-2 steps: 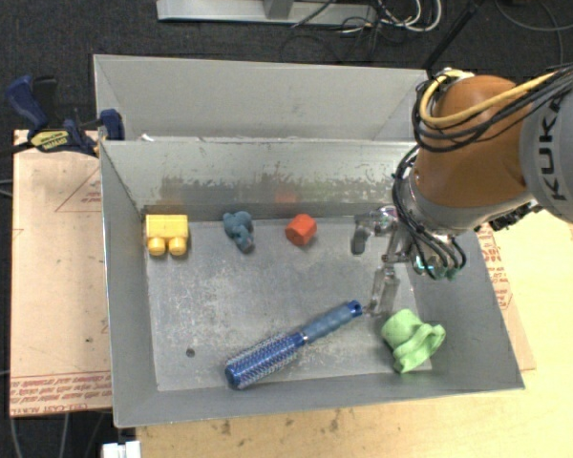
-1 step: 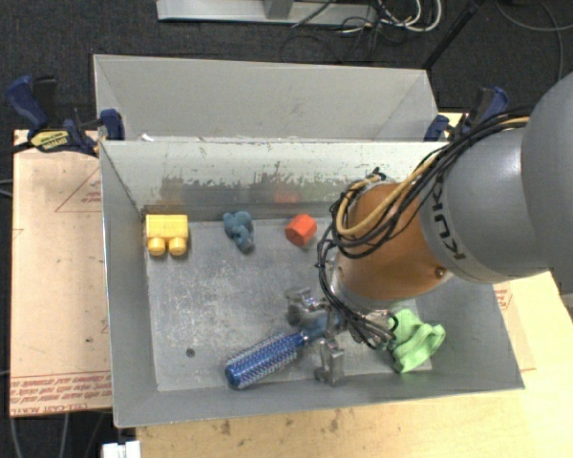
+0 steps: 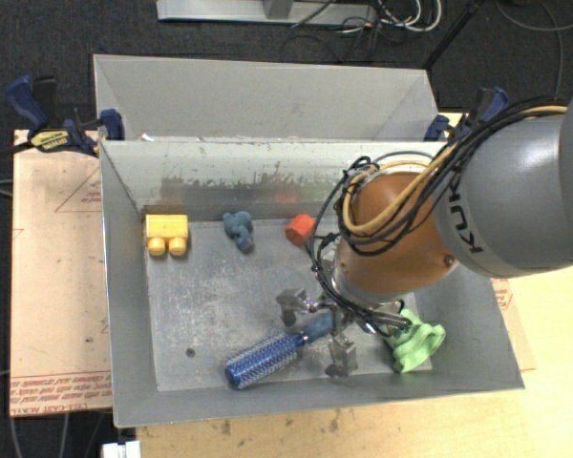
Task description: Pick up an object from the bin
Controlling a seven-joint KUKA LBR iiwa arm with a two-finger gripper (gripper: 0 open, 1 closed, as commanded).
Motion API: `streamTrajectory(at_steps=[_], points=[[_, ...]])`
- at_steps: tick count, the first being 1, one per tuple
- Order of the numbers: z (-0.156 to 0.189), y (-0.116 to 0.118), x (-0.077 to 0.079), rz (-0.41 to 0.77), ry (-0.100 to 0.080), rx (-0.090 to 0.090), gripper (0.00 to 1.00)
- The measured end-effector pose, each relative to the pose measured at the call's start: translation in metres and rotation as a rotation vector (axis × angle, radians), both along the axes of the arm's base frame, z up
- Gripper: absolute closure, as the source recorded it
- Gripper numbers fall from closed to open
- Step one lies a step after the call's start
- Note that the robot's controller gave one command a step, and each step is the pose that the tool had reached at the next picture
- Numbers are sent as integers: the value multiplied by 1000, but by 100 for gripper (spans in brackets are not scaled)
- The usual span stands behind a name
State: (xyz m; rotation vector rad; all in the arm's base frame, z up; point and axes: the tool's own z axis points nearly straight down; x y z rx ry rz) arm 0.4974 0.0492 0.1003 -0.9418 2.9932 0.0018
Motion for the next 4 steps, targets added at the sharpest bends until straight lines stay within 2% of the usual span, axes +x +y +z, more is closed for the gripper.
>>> streamTrajectory(at_steps=[1, 2, 3, 4], points=[[-1, -2, 3, 12, 2, -1, 0], [-30, -1, 0, 257, 0, -1, 0], [-30, -1, 1, 256, 1, -1, 0], [-30, -1, 1, 254, 1, -1, 100]])
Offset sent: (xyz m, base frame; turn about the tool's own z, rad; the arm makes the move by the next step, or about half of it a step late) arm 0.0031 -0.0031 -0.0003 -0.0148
